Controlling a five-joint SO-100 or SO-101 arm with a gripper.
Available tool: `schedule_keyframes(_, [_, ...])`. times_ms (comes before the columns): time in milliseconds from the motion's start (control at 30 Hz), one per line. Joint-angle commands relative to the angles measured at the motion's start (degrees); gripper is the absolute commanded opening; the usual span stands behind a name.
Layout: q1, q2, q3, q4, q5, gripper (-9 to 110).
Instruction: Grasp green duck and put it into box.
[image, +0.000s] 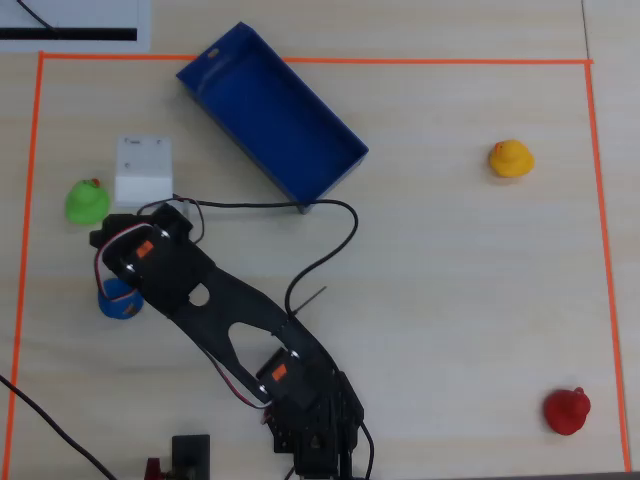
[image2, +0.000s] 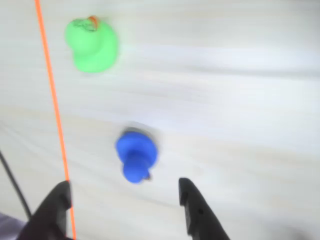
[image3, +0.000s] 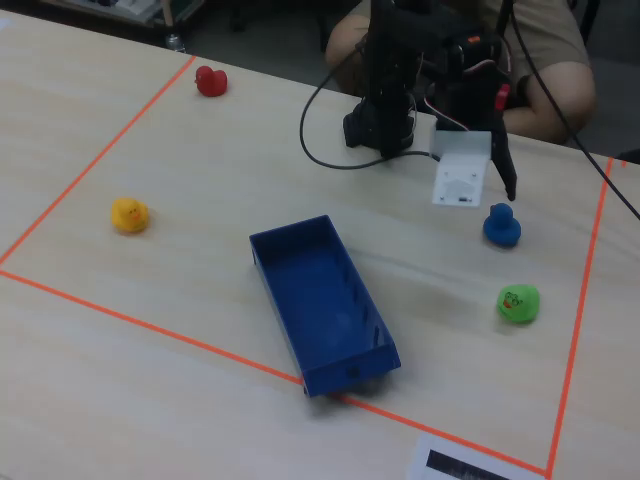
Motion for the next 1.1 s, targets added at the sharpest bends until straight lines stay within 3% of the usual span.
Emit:
schedule_keyframes(0, [0.5, -11.5, -13.7, -2.4, 0.4, 31])
schedule_keyframes(533, [3.7, -33.4, -34.5, -7.1, 4.1, 36])
schedule_keyframes(1067, [-1.9, -38.1, -30.6, -14.1, 8.6, 35])
